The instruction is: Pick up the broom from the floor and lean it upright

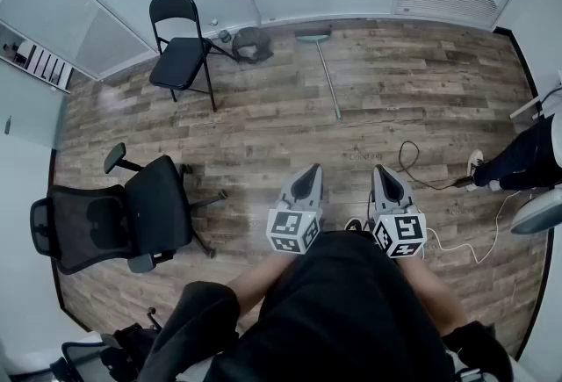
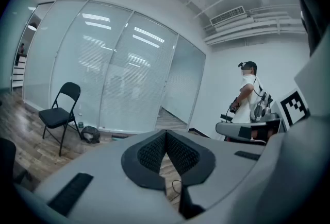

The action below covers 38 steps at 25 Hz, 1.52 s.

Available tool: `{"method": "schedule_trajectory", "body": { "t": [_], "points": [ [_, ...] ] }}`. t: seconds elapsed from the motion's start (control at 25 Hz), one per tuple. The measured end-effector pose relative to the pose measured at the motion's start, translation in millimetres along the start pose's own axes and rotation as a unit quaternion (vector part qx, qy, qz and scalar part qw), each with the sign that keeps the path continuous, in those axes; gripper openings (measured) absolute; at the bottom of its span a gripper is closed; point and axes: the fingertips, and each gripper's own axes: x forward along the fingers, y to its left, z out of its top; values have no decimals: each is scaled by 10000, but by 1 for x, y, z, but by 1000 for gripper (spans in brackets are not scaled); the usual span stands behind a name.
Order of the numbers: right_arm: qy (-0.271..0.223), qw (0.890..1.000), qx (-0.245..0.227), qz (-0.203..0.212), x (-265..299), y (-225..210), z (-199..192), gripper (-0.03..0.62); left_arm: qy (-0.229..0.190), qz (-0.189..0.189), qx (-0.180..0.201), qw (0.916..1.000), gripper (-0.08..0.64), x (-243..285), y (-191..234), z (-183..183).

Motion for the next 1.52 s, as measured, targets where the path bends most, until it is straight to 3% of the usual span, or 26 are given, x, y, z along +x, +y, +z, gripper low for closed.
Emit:
{"method": "schedule_trajectory", "body": {
  "t": [0.24,0.44,1.04,1.52],
  "points": [
    [93,9999,32,50,-4,1,-3,14,75,-150,-207,9996,15,0,-13,12],
    [144,9998,130,9,-7,2,-8,14,26,-258,54,9996,15,-3,-27,18],
    [113,9987,481,-157,-19,26,-12,14,130,-259,-145,9995,15,-45,0,-18],
    [421,9985,248,-260,-4,77,-45,14,326,-147,-636,9973,15,-69,49,-45]
  ]
}}
